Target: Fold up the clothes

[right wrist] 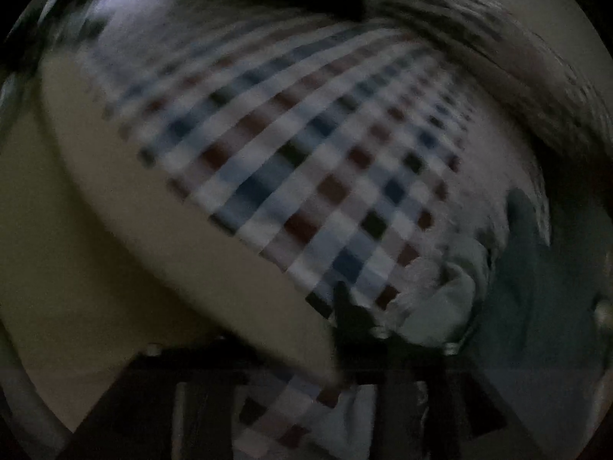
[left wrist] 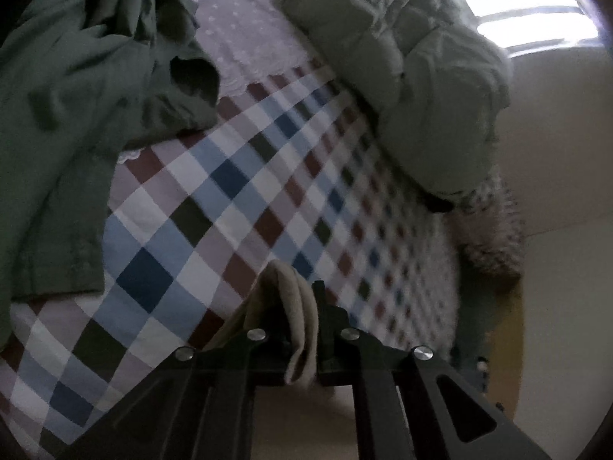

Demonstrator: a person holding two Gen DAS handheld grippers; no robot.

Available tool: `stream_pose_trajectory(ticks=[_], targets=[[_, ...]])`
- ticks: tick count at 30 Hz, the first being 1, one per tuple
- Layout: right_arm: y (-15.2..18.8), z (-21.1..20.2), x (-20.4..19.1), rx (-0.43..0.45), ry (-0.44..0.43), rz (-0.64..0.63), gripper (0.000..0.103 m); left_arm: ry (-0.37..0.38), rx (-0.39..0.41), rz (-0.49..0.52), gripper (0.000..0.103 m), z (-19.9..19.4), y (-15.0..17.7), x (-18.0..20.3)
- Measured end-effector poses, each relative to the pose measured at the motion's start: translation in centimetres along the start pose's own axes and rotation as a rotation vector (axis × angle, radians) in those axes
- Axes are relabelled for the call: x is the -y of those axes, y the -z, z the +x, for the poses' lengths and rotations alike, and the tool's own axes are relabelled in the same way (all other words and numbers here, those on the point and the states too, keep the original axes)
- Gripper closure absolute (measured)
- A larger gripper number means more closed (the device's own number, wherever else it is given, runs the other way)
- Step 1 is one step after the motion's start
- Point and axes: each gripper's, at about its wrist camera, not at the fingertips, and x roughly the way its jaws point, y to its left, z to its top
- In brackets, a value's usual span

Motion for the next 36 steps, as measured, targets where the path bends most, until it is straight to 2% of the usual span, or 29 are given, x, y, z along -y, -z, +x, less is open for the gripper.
stream_pose_trajectory(ticks=[1, 4, 5, 6, 8, 13, 15, 20, 23, 24, 25, 27, 29, 32, 36], targets=[[0.2, -0.7, 1.0, 0.044, 0.010, 0.064, 0.054, 0.035, 0.017, -0.006, 0.094, -0.4, 0.1, -0.3], [1.6, -2.7, 3.4, 0.145, 0.145, 0.236, 0.051, 0.085, 0.100, -0.030, 0.091, -2.0, 0.0, -1.2], [2.0, -3.0, 4.0, 0.147, 0.176, 0.280, 0.051, 0.089, 0.137, -0.034, 0.082, -2.7, 0.0, -1.6], [2.5, -3.3, 4.6, 0.150, 0.206, 0.325, 0.051, 0.092, 0.176, -0.037, 0.067, -3.4, 0.0, -2.0], [3.3, -3.6, 5.1, 0.136, 0.235, 0.367, 0.051, 0.085, 0.231, -0.038, 0.059, -4.7, -0.1, -2.7], [4.2, -4.9, 1.6, 0.138, 0.160, 0.289, 0.051, 0.066, 0.272, 0.032, 0.056, -6.9, 0.7, -3.4], [3.4, -5.5, -0.7, 0.149, 0.099, 0.240, 0.051, 0.057, 0.277, 0.103, 0.050, -7.3, 1.9, -3.0], [1.8, -4.7, -5.9, 0.112, -0.102, 0.201, 0.050, 0.037, 0.253, 0.304, 0.050, -6.4, 5.0, -0.3], [0.8, -2.4, -7.9, 0.060, -0.168, 0.202, 0.053, 0.038, 0.254, 0.362, 0.050, -5.9, 6.2, 0.6], [0.5, -1.4, -8.2, 0.037, -0.172, 0.213, 0.059, 0.042, 0.252, 0.378, 0.050, -5.7, 6.5, 0.8], [0.3, -0.4, -8.3, 0.012, -0.167, 0.229, 0.072, 0.038, 0.250, 0.395, 0.050, -5.3, 6.8, 1.1], [-0.1, 1.6, -8.6, -0.038, -0.159, 0.263, 0.085, 0.012, 0.248, 0.425, 0.050, -4.5, 7.3, 1.4], [-0.8, 3.0, -8.4, -0.052, -0.155, 0.297, 0.087, -0.021, 0.245, 0.450, 0.050, -3.8, 7.5, 1.6], [-2.5, 3.6, -7.5, -0.012, -0.119, 0.350, 0.087, -0.060, 0.251, 0.484, 0.050, -3.6, 7.7, 1.8], [-4.1, 3.2, -5.6, 0.051, 0.048, 0.457, 0.084, -0.070, 0.257, 0.503, 0.050, -3.8, 7.6, 1.8]])
